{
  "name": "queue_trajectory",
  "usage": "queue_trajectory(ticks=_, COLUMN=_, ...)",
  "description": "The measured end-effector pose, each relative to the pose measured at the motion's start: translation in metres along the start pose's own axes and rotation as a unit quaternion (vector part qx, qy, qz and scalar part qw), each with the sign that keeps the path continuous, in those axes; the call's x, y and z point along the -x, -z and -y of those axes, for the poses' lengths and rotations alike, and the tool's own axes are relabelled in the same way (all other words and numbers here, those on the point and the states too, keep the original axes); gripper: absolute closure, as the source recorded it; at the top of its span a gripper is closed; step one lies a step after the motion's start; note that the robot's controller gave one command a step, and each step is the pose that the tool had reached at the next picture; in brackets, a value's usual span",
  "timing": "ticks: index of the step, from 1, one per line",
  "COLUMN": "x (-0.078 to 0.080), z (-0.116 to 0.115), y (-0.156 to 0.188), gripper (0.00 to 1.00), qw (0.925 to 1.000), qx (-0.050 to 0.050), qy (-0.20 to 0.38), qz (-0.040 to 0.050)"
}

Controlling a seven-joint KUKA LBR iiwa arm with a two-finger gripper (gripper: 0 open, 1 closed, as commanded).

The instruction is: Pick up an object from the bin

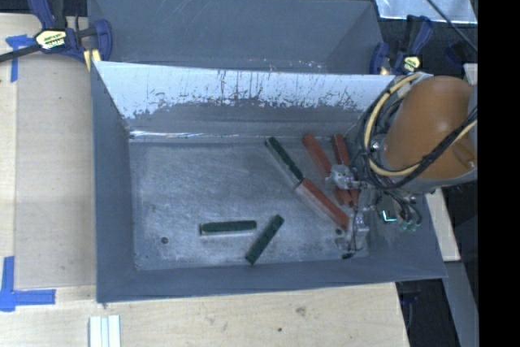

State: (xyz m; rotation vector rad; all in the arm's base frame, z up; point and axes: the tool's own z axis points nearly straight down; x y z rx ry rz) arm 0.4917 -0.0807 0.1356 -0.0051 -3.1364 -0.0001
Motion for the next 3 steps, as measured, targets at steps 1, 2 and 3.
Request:
queue_trajectory(ticks=1, x=0.044, z=0.022, y=-0.068, gripper=0.0, qw=1.0, qx=0.0, qy=0.003, qz=0.005)
queue_trajectory(ticks=2, x=0.043, z=0.02, y=-0.065, gripper=1.0, qw=1.0, qx=0.0, qy=0.005, qz=0.0057)
queue_trajectory(ticks=3, x=0.028, z=0.049, y=0.065, gripper=1.0, qw=0.9993, qx=-0.002, qy=0.036, qz=0.0082)
